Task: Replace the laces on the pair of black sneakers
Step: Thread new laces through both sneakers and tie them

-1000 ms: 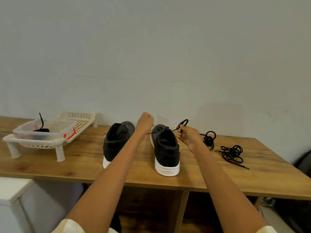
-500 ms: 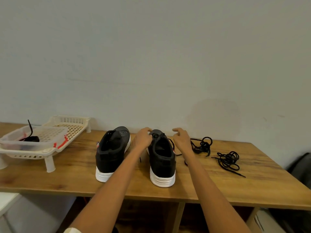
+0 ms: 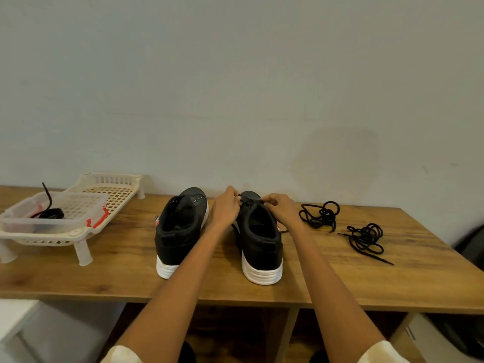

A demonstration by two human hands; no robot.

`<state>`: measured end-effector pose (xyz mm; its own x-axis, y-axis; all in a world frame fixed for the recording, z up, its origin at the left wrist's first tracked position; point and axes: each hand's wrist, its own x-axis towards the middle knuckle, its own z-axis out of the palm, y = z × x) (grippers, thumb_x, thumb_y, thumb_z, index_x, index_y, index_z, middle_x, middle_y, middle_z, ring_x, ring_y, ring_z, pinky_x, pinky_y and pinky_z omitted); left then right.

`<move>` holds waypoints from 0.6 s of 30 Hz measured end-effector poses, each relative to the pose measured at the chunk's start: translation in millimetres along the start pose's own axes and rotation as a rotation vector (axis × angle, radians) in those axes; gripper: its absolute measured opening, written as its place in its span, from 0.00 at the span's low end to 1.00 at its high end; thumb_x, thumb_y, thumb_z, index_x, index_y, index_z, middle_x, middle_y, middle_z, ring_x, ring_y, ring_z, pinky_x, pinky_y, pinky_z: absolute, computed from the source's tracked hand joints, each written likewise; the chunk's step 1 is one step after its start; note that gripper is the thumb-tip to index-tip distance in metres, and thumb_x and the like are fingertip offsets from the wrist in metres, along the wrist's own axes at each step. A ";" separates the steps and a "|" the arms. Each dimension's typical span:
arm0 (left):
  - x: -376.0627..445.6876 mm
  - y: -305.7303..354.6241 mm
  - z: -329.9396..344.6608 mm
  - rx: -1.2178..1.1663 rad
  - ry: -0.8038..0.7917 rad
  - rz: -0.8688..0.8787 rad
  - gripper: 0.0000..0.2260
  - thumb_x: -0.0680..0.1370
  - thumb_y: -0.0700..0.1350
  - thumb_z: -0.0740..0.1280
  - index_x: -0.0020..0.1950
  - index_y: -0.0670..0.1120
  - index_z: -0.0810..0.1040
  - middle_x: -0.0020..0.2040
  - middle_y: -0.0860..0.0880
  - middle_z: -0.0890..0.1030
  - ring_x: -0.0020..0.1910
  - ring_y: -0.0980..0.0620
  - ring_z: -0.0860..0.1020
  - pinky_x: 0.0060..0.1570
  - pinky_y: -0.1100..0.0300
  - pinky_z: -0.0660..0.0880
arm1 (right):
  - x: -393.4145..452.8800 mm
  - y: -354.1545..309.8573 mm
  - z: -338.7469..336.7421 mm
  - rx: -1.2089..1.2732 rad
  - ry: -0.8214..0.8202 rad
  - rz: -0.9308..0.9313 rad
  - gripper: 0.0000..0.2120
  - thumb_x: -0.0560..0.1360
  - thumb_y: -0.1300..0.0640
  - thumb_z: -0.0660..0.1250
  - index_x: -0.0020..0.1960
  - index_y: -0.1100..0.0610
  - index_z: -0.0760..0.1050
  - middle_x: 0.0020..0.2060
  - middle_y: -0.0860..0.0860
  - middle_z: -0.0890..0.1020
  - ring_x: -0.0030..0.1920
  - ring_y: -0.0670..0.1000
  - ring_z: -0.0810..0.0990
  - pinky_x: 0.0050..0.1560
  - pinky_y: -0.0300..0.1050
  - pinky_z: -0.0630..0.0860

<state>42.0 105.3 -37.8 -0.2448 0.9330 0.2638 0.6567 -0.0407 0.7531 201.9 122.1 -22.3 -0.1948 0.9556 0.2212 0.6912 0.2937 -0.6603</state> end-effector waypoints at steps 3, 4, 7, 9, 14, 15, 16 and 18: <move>-4.0 -2.3 -4.7 -0.062 -0.008 0.044 0.04 0.81 0.42 0.58 0.48 0.45 0.70 0.43 0.46 0.78 0.38 0.49 0.75 0.30 0.62 0.69 | -0.7 1.2 4.0 -0.031 0.025 -0.015 0.12 0.78 0.61 0.62 0.58 0.55 0.79 0.53 0.55 0.82 0.50 0.53 0.80 0.49 0.43 0.75; -4.8 -2.8 -6.1 -0.084 -0.005 0.054 0.03 0.81 0.41 0.60 0.48 0.45 0.70 0.43 0.46 0.78 0.39 0.48 0.76 0.32 0.62 0.70 | -0.8 0.8 5.2 -0.071 0.034 -0.036 0.12 0.78 0.60 0.62 0.58 0.53 0.79 0.52 0.54 0.83 0.49 0.53 0.80 0.49 0.46 0.76; -8.7 -3.8 -10.2 -0.141 -0.012 0.042 0.04 0.78 0.41 0.65 0.51 0.45 0.70 0.43 0.48 0.78 0.43 0.49 0.77 0.43 0.56 0.75 | -1.9 0.7 7.6 -0.137 0.081 -0.070 0.10 0.78 0.56 0.62 0.56 0.54 0.80 0.52 0.53 0.82 0.50 0.54 0.79 0.50 0.47 0.76; -11.7 -3.0 -12.6 -0.145 -0.050 0.042 0.04 0.77 0.41 0.67 0.48 0.46 0.72 0.42 0.50 0.78 0.44 0.51 0.77 0.43 0.58 0.74 | -1.9 2.1 9.1 -0.151 0.099 -0.064 0.09 0.79 0.55 0.63 0.55 0.55 0.79 0.53 0.53 0.81 0.52 0.53 0.79 0.50 0.47 0.75; -13.0 -1.9 -9.1 -0.036 -0.151 0.147 0.10 0.78 0.45 0.65 0.58 0.50 0.80 0.52 0.48 0.81 0.50 0.49 0.78 0.54 0.52 0.75 | -1.7 2.0 9.6 -0.158 0.100 -0.046 0.08 0.80 0.55 0.60 0.55 0.56 0.75 0.53 0.52 0.79 0.51 0.53 0.77 0.45 0.42 0.70; -13.1 -1.4 -8.2 -0.019 -0.158 0.160 0.09 0.78 0.46 0.65 0.57 0.51 0.80 0.52 0.48 0.80 0.51 0.49 0.78 0.55 0.50 0.75 | -2.7 2.5 9.0 -0.130 0.110 -0.040 0.08 0.80 0.55 0.61 0.55 0.56 0.75 0.52 0.51 0.79 0.50 0.52 0.77 0.44 0.41 0.70; -13.2 -0.8 -8.2 -0.020 -0.156 0.161 0.08 0.78 0.46 0.65 0.55 0.51 0.81 0.51 0.47 0.80 0.50 0.49 0.78 0.55 0.49 0.76 | -4.3 2.8 8.0 -0.087 0.116 -0.031 0.07 0.79 0.56 0.62 0.55 0.56 0.75 0.51 0.50 0.80 0.48 0.50 0.77 0.42 0.39 0.69; -14.4 1.6 -10.8 -0.053 -0.155 0.116 0.06 0.78 0.45 0.66 0.52 0.48 0.80 0.50 0.48 0.81 0.50 0.48 0.78 0.54 0.49 0.76 | -6.9 4.3 5.0 -0.016 0.089 -0.020 0.06 0.77 0.56 0.64 0.53 0.55 0.75 0.46 0.48 0.79 0.45 0.47 0.76 0.37 0.35 0.67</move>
<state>38.8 87.9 -33.8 -0.0543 0.9645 0.2585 0.6344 -0.1666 0.7549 202.7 116.8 -30.2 -0.1469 0.9433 0.2978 0.6992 0.3120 -0.6433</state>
